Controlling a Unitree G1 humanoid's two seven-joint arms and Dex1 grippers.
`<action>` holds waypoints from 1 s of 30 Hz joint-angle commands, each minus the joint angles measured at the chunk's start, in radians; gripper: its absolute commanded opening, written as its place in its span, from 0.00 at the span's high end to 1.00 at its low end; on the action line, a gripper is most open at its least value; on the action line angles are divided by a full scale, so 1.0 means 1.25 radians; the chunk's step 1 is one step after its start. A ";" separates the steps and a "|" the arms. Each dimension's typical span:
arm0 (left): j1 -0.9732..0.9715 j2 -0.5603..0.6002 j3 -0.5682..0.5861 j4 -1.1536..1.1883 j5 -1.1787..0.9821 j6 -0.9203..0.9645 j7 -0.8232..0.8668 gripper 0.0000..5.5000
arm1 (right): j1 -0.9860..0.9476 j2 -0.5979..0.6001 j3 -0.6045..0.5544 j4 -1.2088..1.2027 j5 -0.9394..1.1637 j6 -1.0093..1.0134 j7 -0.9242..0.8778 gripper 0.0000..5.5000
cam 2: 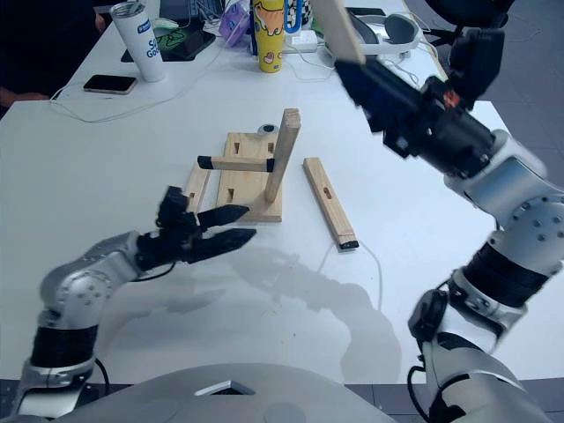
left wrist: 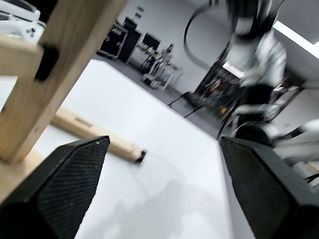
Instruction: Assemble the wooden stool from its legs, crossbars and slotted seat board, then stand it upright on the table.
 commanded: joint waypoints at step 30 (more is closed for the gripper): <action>-0.131 0.074 0.102 0.145 -0.450 0.176 0.139 0.13 | 0.373 -0.086 0.289 -0.076 -0.092 -0.161 0.267 0.62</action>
